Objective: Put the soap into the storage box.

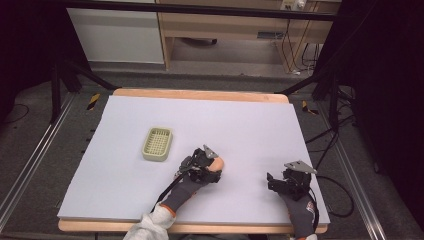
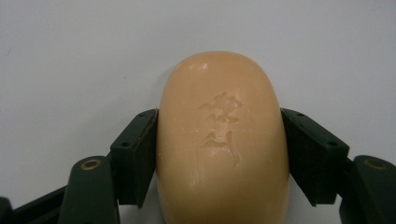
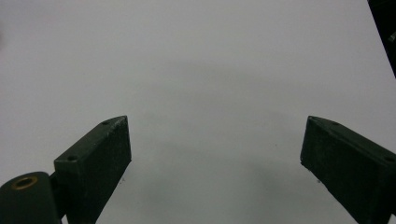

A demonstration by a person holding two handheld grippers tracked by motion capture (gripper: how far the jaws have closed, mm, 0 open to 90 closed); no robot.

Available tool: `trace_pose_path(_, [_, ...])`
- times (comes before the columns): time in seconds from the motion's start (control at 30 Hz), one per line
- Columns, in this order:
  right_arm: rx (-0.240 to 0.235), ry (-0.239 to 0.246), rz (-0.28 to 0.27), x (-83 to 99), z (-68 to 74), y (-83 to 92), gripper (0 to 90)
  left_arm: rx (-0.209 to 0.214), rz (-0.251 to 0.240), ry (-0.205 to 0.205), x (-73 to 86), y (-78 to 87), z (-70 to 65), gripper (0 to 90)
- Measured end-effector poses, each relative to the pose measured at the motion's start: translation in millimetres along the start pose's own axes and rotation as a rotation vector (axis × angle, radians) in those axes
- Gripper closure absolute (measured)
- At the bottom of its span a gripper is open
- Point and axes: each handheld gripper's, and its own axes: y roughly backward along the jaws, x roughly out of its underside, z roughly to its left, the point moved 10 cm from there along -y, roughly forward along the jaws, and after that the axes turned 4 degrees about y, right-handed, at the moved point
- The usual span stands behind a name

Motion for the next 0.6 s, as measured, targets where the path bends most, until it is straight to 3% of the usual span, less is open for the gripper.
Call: trace_pose_path(0.6, [-0.002,-0.004,0.002,0.3,-0.2,-0.1,9.0,-0.010,0.017,0.003,-0.9,-0.1,0.1,31.4])
